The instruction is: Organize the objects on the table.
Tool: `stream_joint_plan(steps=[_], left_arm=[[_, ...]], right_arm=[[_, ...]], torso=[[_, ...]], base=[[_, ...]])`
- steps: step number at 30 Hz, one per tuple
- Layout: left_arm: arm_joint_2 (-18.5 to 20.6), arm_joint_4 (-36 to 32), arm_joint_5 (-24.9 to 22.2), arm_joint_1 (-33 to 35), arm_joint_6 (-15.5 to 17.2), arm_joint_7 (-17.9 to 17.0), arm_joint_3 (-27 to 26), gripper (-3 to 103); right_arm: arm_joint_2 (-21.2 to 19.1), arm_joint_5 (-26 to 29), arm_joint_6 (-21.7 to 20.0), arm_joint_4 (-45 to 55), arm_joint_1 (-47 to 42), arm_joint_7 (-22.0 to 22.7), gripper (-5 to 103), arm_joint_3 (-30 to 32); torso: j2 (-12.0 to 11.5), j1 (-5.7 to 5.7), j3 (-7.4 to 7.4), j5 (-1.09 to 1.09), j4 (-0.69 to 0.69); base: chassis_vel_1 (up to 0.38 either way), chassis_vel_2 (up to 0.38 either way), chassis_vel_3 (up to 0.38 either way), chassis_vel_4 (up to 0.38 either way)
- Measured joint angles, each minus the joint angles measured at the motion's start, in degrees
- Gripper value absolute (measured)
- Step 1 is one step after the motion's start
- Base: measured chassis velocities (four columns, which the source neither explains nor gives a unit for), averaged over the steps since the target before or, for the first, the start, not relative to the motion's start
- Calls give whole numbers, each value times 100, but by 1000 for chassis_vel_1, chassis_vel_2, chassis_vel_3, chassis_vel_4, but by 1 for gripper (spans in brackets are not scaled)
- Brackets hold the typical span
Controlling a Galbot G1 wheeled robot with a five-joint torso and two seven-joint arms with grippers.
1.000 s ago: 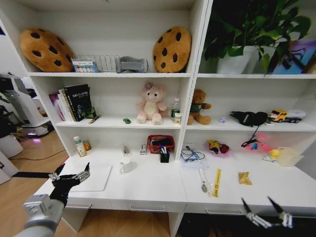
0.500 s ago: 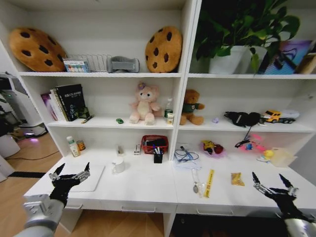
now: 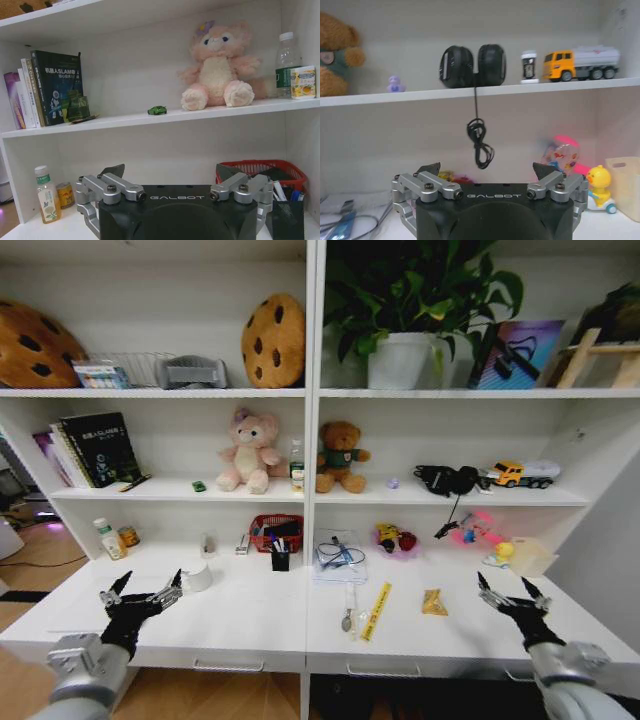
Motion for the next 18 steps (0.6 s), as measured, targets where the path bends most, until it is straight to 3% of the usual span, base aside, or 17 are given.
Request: stream_joint_plan(steps=[2,7,18], left_arm=[[0,0,0,0,0,0,0,100],[1,1,0,0,0,-3,-1,100],[0,1,0,0,0,-3,-1,100]], right_arm=[[-227,-103,-438,-43,185,-84,100,-169],[-266,-150,-738,-359,416,27,100,-535],[-144,-736,-525,-1454,1031,51,100,-1545]], torso=[[0,0,0,0,-3],[0,0,0,0,-2],[0,0,0,2,-3]], base=[[12,13,-2,-27],[45,85,-39,-61],[7,10,-8,-5]])
